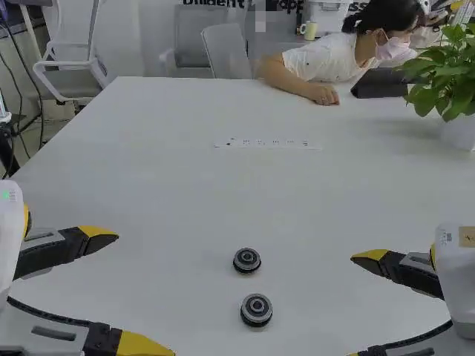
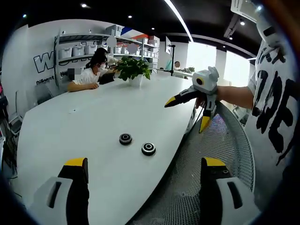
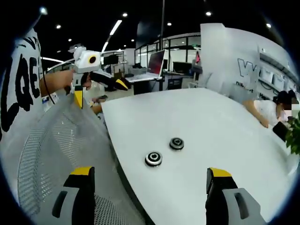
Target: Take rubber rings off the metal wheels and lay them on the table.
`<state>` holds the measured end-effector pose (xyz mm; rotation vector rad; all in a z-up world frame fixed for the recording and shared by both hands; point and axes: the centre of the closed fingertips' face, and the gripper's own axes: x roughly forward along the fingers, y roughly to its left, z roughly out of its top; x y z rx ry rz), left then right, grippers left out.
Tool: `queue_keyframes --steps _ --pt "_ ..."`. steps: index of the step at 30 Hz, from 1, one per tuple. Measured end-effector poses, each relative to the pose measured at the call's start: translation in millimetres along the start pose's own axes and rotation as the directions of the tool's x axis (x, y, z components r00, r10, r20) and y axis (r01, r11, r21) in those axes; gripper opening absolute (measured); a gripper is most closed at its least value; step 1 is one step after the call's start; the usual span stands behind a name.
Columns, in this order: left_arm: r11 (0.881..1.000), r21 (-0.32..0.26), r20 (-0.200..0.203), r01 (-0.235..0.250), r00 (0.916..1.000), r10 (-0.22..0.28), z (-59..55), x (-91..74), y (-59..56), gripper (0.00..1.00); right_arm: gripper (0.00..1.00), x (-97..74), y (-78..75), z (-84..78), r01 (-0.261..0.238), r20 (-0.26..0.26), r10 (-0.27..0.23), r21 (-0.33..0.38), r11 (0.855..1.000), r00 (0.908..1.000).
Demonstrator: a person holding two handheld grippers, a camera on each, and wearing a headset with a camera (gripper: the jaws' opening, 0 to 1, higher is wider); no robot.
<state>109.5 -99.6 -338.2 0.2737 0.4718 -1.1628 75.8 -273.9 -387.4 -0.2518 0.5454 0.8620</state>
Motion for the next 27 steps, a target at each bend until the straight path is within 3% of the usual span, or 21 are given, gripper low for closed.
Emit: queue_keyframes --steps 14,27 --pt "1.0 0.002 0.009 0.002 1.0 -0.002 3.5 -0.1 3.3 0.99 0.99 -2.5 -4.1 4.5 0.011 0.007 -0.011 -0.002 1.0 0.9999" --pt "1.0 0.008 -0.008 0.018 0.9998 -0.018 0.5 2.5 2.9 0.99 0.99 -3.7 -5.0 1.2 0.007 -0.012 -0.007 -0.006 1.0 0.9999"
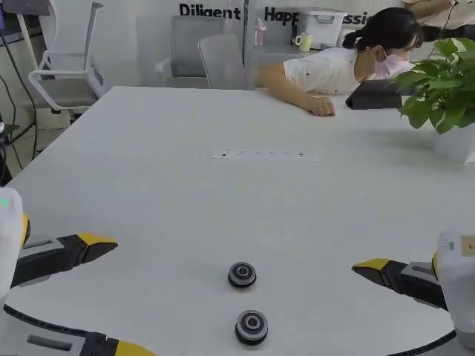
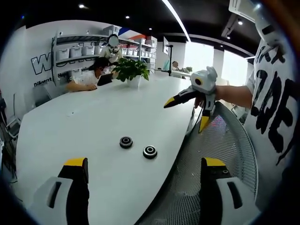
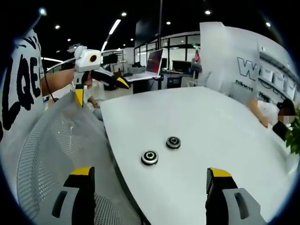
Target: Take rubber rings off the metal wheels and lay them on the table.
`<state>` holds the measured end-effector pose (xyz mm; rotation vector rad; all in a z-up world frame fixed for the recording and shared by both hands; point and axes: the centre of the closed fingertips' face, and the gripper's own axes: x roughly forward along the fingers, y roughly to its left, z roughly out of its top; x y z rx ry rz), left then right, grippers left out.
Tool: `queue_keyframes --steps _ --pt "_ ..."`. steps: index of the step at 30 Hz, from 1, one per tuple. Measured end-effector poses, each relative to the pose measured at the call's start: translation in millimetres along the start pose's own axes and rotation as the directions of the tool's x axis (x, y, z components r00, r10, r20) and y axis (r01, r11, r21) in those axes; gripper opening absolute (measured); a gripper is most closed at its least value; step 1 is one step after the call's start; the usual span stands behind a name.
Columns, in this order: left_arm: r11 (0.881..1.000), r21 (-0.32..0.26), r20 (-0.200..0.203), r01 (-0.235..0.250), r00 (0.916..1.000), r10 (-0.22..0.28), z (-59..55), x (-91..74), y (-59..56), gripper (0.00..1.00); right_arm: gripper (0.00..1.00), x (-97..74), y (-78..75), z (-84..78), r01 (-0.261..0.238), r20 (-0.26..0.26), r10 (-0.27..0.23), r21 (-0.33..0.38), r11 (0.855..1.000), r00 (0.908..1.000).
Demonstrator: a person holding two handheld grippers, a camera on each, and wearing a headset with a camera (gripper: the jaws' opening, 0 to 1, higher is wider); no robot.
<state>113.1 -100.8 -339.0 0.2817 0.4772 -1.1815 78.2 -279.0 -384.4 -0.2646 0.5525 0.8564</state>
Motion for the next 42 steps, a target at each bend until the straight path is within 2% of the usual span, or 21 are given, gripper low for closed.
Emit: queue_keyframes --steps 9,16,23,42 --pt "1.0 0.002 -0.01 0.011 0.9999 -0.011 -0.8 3.1 -0.5 0.99 0.99 1.5 -1.3 -0.9 -0.008 -0.01 0.008 -0.002 1.0 0.9999" --pt "1.0 0.009 0.003 0.014 0.9999 -0.014 2.1 5.0 0.8 0.99 0.99 4.4 -3.2 -1.3 -0.014 -0.012 0.014 -0.007 1.0 0.9998" --pt "1.0 0.003 -0.006 0.021 0.9998 -0.021 -0.3 10.4 2.9 0.99 0.99 6.9 -5.8 -4.9 -0.02 -0.017 0.02 -0.006 1.0 0.9997" --pt "0.999 0.019 -0.013 0.036 0.9993 -0.036 4.6 21.5 1.6 0.98 0.99 8.6 -9.8 -9.0 -0.031 -0.021 0.031 -0.007 0.999 0.9993"
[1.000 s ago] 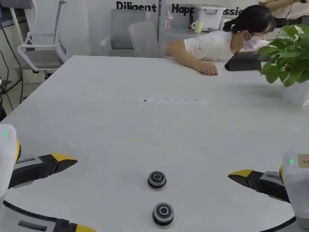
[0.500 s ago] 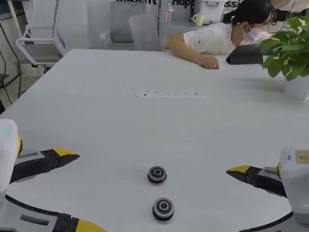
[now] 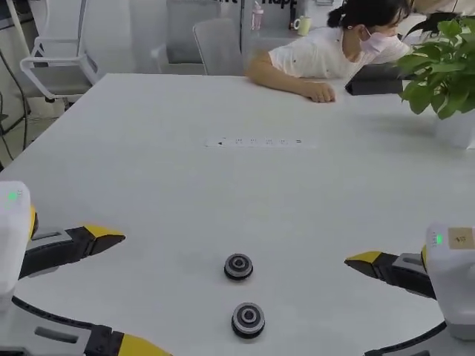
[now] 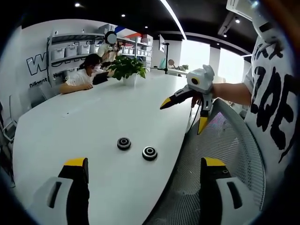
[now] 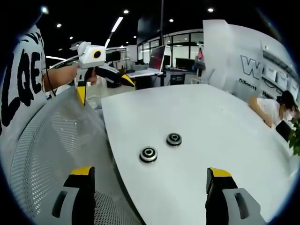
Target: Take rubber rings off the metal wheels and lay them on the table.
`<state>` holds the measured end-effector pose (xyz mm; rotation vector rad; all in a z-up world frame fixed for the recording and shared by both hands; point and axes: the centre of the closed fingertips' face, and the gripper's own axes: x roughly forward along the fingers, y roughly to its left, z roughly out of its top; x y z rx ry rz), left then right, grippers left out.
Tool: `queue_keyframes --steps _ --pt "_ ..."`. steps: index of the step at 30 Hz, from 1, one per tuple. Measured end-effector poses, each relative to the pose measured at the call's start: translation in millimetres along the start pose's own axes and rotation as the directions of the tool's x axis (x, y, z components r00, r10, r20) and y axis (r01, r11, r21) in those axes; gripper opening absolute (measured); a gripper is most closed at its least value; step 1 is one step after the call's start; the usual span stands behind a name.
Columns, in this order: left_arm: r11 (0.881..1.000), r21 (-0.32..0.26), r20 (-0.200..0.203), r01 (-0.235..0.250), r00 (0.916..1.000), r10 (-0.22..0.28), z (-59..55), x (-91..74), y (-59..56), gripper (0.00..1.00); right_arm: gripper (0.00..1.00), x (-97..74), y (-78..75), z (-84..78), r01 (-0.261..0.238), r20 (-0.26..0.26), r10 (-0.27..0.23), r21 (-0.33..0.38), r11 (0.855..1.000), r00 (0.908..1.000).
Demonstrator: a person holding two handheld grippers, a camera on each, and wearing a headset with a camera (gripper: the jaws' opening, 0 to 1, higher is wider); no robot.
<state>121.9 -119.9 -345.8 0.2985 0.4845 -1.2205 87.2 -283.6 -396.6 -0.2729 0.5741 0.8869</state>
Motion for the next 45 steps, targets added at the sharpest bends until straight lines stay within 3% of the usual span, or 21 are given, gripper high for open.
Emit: queue_keyframes --steps 22,29,35,45 --pt "1.0 0.023 -0.019 0.005 0.9998 -0.005 -2.2 4.0 4.7 0.97 0.99 3.5 -5.5 3.8 -0.003 0.016 0.003 0.001 1.0 0.9999" --pt "0.999 0.038 -0.028 0.008 0.9996 -0.007 -2.3 7.7 6.9 0.96 0.99 8.7 -10.4 8.6 -0.013 0.038 0.013 0.005 1.0 0.9992" --pt "0.999 0.041 -0.015 0.014 0.9998 -0.013 3.1 11.8 9.3 0.95 0.93 13.5 -12.6 12.0 -0.022 0.037 0.023 -0.015 1.0 0.9991" --pt "0.998 0.053 -0.03 0.023 0.9993 -0.021 3.3 21.6 17.6 0.95 0.93 23.3 -15.5 15.1 -0.04 0.037 0.041 -0.024 0.999 0.9985"
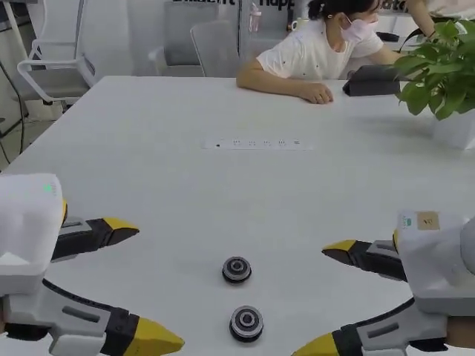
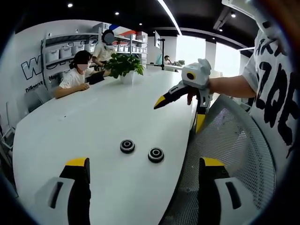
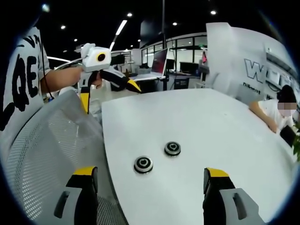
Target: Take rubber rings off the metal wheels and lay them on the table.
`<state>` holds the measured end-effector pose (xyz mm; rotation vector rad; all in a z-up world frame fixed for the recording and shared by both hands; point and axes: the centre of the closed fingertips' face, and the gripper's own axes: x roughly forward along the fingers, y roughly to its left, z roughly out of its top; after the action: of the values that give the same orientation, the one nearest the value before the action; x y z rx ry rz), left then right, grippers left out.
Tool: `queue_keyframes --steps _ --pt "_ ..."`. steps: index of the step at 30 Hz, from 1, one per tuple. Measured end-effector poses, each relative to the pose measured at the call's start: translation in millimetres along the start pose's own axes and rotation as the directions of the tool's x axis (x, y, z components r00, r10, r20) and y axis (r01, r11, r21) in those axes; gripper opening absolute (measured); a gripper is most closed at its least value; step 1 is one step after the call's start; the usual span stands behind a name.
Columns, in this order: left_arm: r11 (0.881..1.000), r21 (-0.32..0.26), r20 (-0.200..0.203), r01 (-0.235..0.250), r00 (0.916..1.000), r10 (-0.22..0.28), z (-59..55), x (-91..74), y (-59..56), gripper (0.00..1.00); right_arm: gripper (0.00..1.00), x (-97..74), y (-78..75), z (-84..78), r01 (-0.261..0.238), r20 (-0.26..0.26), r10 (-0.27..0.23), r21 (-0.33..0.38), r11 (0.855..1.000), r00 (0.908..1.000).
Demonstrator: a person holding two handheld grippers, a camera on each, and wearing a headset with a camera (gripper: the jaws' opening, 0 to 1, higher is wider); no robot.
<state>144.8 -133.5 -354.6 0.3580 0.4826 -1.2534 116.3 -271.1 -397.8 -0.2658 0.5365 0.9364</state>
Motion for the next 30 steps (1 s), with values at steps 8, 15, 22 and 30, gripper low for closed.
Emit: queue_keyframes --steps 8,15,22,30 --pt "1.0 0.014 -0.008 0.015 0.9998 -0.015 1.4 8.7 2.3 0.94 0.92 7.3 -1.6 -1.7 -0.011 -0.004 0.01 -0.01 1.0 0.9999" --pt "0.999 0.022 -0.02 0.033 0.9993 -0.033 -0.4 15.9 3.5 0.92 0.91 12.3 -3.4 -4.1 -0.017 -0.001 0.017 -0.016 1.0 0.9999" --pt "0.998 0.025 -0.025 0.051 0.9984 -0.051 -3.3 24.0 3.4 0.87 0.89 17.4 -3.1 -8.5 -0.026 -0.007 0.026 -0.022 0.999 0.9996" --pt "0.997 0.036 -0.027 0.074 0.997 -0.073 -4.2 34.4 -1.6 0.83 0.85 23.6 -0.5 -15.1 -0.041 -0.017 0.041 -0.024 0.999 0.999"
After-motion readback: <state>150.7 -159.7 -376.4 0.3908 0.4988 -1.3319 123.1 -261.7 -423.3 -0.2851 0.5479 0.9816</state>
